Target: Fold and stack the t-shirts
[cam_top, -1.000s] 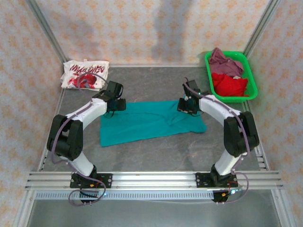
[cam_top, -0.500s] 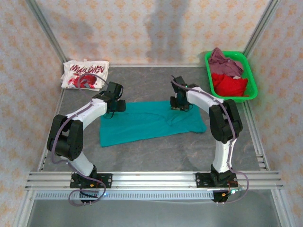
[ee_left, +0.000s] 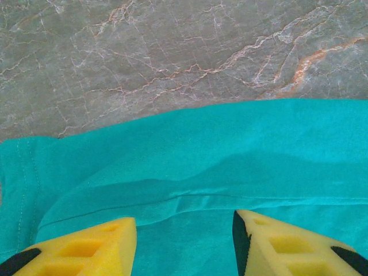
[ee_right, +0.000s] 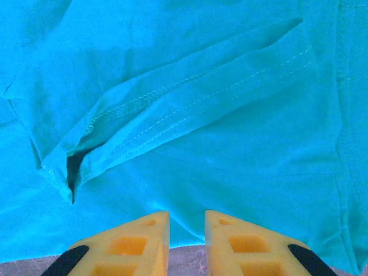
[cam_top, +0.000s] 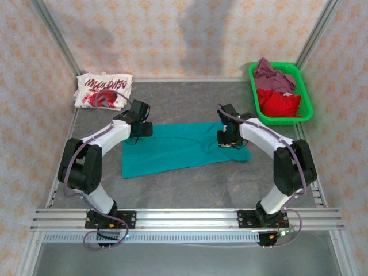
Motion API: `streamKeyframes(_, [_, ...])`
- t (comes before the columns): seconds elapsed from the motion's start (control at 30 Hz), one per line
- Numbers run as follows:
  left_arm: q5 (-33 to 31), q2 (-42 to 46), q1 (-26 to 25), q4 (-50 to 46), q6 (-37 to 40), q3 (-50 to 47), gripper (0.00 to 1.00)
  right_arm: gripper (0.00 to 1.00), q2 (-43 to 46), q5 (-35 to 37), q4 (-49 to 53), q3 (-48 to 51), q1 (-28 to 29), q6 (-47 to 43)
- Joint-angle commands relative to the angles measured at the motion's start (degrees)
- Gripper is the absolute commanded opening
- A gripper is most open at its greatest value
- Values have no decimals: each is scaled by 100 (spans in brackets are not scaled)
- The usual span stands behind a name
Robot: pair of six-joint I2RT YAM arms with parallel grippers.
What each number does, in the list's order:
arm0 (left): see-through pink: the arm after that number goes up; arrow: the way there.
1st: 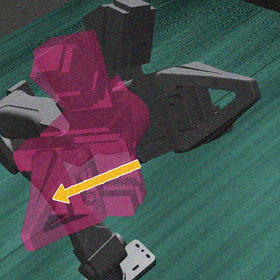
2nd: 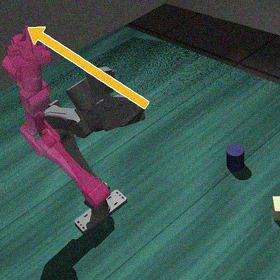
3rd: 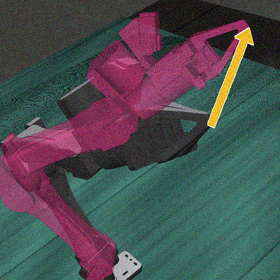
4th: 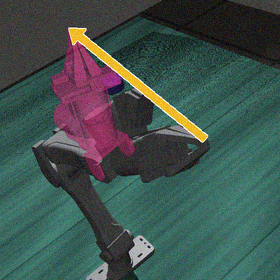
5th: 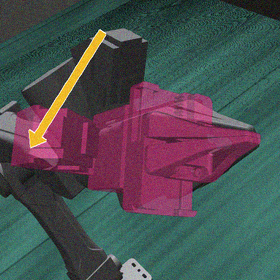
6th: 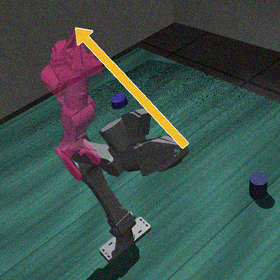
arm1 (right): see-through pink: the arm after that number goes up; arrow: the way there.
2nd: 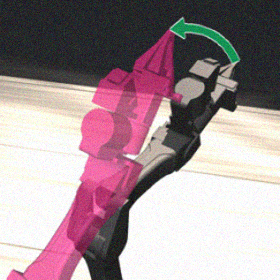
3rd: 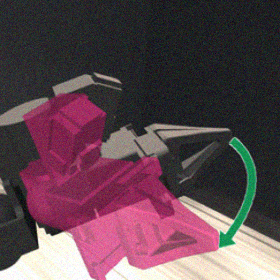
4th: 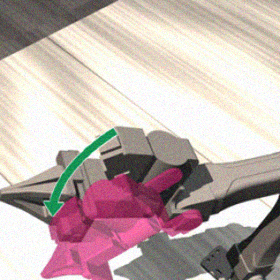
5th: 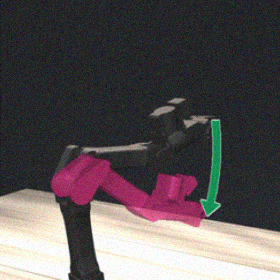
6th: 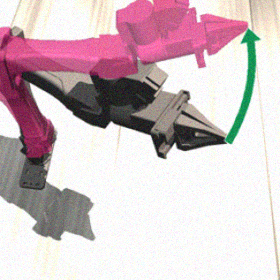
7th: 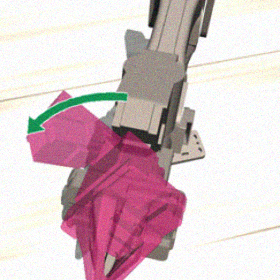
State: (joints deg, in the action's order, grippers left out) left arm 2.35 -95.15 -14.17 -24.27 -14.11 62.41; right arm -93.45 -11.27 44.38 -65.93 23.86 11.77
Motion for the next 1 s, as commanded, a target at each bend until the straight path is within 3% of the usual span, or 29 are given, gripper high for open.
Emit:
streamKeyframes(0.0, [172,8,-41,-101,17,46,48,23,50,191,74,-29,-33,111])
streamKeyframes(0.13, [552,255,-526,44,318,166,47,22,-92,17,-529,-305,-280,583])
streamKeyframes(0.23, [1477,112,-1019,332,304,533,43,8,-148,-128,-1243,-252,-560,1060])
streamKeyframes(0.3, [1777,-266,-1504,385,422,1000,43,8,-34,-349,-1917,28,-782,1428])
streamKeyframes(0.5, [1724,-2070,-2656,-513,846,3077,47,7,791,-98,-3304,1029,-1139,2181])
streamKeyframes(0.63, [1805,-2987,-2977,-837,875,3882,60,8,1558,309,-3751,1738,-1312,2360])
streamKeyframes(0.8, [1447,-3412,-3100,-994,826,4125,61,8,2528,711,-4122,2487,-1456,2256])
streamKeyframes(0.87, [1434,-3422,-3106,-960,803,4063,56,9,2789,829,-3992,2541,-1455,2126])
streamKeyframes(0.97, [1367,-3335,-3118,-942,756,3941,36,9,2932,1005,-3765,2540,-1467,1946])
